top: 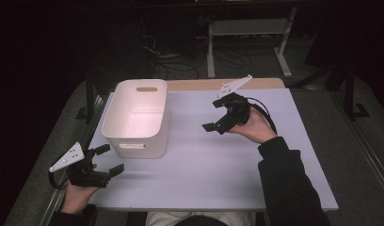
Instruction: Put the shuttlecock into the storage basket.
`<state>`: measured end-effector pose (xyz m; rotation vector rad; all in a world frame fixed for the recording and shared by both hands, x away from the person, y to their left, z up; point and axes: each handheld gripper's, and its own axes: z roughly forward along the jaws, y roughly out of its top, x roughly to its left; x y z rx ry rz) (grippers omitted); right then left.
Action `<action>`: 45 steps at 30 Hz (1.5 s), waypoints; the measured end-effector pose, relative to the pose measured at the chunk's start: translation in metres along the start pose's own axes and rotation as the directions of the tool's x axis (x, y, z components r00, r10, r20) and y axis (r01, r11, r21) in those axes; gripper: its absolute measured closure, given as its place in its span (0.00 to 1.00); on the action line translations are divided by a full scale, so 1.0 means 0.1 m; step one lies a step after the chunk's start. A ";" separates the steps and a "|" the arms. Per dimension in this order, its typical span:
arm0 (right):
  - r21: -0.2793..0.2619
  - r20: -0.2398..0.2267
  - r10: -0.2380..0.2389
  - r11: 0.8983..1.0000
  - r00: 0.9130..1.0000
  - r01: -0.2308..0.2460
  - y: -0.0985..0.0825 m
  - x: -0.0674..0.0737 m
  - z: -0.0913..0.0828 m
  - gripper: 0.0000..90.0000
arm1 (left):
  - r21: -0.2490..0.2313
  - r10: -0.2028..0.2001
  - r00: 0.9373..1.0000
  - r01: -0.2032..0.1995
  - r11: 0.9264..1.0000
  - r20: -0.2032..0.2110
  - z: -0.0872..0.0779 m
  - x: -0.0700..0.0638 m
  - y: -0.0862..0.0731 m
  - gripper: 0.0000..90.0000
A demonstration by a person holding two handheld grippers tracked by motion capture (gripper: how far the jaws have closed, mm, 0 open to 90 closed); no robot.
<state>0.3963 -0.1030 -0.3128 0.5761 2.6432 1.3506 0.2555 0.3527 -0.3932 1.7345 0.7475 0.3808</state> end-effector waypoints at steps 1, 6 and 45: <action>-0.004 0.001 0.002 1.000 1.000 -0.001 -0.01 -0.01 -0.01 0.00 | 0.000 0.000 1.000 0.000 1.000 0.000 0.00 0.00 0.00 0.00; -0.008 0.011 0.024 1.000 1.000 -0.024 -0.09 -0.04 -0.06 0.00 | 0.000 0.000 1.000 0.000 1.000 -0.001 0.00 0.00 0.00 0.00; -0.067 0.041 0.093 0.994 0.995 -0.090 -0.52 -0.05 -0.31 0.00 | 0.002 -0.002 1.000 0.002 1.000 -0.004 0.00 0.00 0.00 0.00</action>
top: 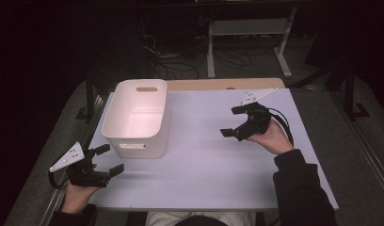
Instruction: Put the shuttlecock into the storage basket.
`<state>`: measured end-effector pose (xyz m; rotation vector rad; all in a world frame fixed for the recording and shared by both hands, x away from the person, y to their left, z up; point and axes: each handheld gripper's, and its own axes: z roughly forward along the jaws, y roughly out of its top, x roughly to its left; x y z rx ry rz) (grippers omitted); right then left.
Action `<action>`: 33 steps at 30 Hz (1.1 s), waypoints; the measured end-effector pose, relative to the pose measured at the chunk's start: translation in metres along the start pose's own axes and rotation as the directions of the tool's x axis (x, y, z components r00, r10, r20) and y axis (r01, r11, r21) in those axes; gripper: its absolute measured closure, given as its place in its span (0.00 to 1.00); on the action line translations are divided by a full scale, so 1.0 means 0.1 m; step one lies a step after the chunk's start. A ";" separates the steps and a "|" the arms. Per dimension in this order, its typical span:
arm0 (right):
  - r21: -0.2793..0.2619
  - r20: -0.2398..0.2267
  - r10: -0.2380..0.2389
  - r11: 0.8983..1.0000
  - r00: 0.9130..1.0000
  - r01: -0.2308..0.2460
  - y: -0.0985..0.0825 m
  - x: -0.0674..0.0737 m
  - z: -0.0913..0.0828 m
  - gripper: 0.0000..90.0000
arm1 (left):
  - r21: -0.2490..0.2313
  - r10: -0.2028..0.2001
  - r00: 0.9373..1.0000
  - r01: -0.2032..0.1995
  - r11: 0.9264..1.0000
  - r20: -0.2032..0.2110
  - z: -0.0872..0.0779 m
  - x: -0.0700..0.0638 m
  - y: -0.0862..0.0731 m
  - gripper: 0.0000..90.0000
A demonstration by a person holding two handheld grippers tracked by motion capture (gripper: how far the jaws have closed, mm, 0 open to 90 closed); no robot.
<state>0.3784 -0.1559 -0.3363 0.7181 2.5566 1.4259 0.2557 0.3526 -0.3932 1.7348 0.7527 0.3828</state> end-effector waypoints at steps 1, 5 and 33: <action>0.000 0.002 0.002 1.000 1.000 -0.002 -0.01 0.00 -0.01 0.00 | 0.000 0.000 1.000 0.000 1.000 0.000 0.00 0.00 0.00 0.00; -0.005 0.006 0.007 1.000 1.000 -0.007 -0.05 0.00 -0.04 0.00 | 0.000 0.000 1.000 0.000 1.000 0.000 0.00 0.00 0.00 0.00; -0.037 0.020 0.077 0.996 0.997 -0.076 -0.44 0.01 -0.19 0.00 | 0.000 -0.001 1.000 0.001 1.000 -0.003 0.00 0.00 0.00 0.00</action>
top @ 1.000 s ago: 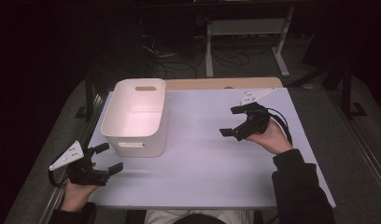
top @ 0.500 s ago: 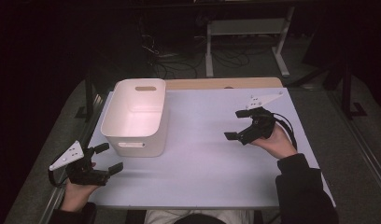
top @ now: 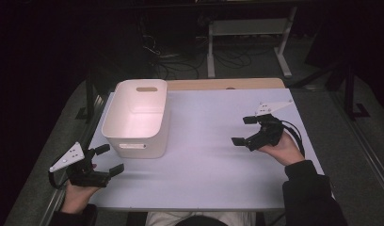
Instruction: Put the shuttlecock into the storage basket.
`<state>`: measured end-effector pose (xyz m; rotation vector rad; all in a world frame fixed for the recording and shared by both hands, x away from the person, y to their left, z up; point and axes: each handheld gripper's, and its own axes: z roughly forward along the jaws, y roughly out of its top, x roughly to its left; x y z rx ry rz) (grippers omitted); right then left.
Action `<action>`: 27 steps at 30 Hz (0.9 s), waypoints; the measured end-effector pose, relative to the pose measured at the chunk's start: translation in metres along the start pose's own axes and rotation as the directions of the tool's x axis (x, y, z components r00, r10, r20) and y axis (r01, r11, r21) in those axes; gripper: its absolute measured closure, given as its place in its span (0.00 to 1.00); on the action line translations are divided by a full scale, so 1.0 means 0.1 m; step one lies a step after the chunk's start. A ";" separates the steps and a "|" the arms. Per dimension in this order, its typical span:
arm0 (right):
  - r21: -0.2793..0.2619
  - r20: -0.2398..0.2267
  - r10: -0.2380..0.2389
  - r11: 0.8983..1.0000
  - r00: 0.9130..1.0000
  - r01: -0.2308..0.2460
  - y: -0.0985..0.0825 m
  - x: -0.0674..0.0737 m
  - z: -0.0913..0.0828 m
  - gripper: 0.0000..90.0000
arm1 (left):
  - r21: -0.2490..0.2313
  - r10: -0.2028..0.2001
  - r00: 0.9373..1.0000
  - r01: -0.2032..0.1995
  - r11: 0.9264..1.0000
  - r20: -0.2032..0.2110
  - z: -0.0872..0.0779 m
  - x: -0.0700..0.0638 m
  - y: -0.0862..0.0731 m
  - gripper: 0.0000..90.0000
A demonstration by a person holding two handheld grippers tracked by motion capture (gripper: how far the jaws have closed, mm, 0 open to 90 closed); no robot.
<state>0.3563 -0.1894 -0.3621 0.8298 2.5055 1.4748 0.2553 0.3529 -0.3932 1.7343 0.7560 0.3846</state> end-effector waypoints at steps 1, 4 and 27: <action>-0.003 0.001 0.007 1.000 1.000 -0.007 -0.02 0.00 -0.01 0.00 | 0.000 0.000 1.000 0.000 1.000 0.000 0.00 0.00 0.00 0.00; -0.004 0.005 0.012 1.000 1.000 -0.012 -0.08 -0.01 -0.04 0.00 | 0.002 0.001 1.000 -0.001 1.000 0.000 0.00 0.00 0.00 0.00; -0.054 0.053 0.053 0.997 0.997 -0.050 -0.43 0.02 -0.23 0.00 | 0.000 -0.002 1.000 0.002 1.000 -0.003 0.00 0.00 0.00 0.00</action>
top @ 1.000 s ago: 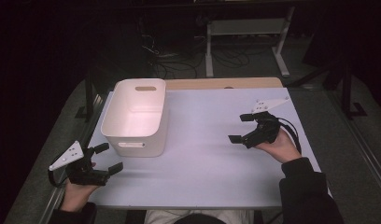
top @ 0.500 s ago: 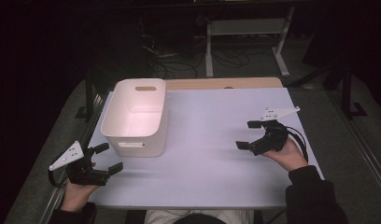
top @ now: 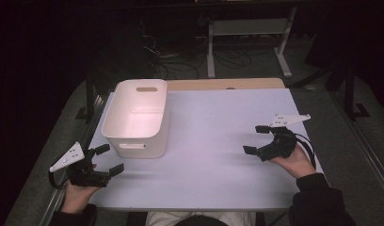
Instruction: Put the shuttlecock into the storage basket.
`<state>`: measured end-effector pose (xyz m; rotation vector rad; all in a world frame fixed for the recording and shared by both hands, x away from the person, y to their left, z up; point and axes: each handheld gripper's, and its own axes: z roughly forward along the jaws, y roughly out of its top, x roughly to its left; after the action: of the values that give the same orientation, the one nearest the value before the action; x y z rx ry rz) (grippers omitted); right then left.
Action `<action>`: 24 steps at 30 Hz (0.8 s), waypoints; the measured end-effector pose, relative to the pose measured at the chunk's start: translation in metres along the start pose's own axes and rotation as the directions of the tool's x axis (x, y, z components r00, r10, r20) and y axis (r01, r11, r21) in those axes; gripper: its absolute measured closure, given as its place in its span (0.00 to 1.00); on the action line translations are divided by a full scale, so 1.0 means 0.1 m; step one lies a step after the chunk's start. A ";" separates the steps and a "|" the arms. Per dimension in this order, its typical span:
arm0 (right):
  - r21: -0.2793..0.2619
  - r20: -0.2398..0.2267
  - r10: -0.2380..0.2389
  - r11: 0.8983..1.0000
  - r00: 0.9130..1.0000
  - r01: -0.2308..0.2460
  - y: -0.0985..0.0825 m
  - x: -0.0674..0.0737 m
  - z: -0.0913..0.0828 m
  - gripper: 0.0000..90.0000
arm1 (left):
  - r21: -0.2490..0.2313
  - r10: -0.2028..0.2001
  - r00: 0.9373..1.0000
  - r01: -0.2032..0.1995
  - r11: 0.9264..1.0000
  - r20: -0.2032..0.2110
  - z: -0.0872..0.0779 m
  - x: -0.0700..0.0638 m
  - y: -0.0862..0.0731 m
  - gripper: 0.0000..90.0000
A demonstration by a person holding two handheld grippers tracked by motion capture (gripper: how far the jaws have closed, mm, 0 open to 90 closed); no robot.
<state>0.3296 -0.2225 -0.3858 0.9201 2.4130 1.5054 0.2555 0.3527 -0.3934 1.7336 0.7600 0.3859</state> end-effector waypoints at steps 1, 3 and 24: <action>-0.001 0.005 0.002 1.000 1.000 -0.002 -0.02 0.00 -0.01 0.00 | 0.000 -0.001 1.000 0.001 1.000 0.000 0.00 0.00 0.00 0.00; -0.001 0.018 0.010 1.000 1.000 -0.010 -0.07 0.00 -0.03 0.00 | 0.001 0.000 1.000 0.000 1.000 0.000 0.00 0.00 0.00 0.00; -0.032 0.115 0.042 0.999 0.992 -0.039 -0.50 -0.02 -0.27 0.00 | -0.001 -0.001 1.000 0.001 1.000 -0.005 0.00 0.00 0.00 0.00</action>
<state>0.2987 -0.2596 -0.4162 1.0263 2.2987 1.4546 0.2559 0.3527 -0.3935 1.7320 0.7639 0.3897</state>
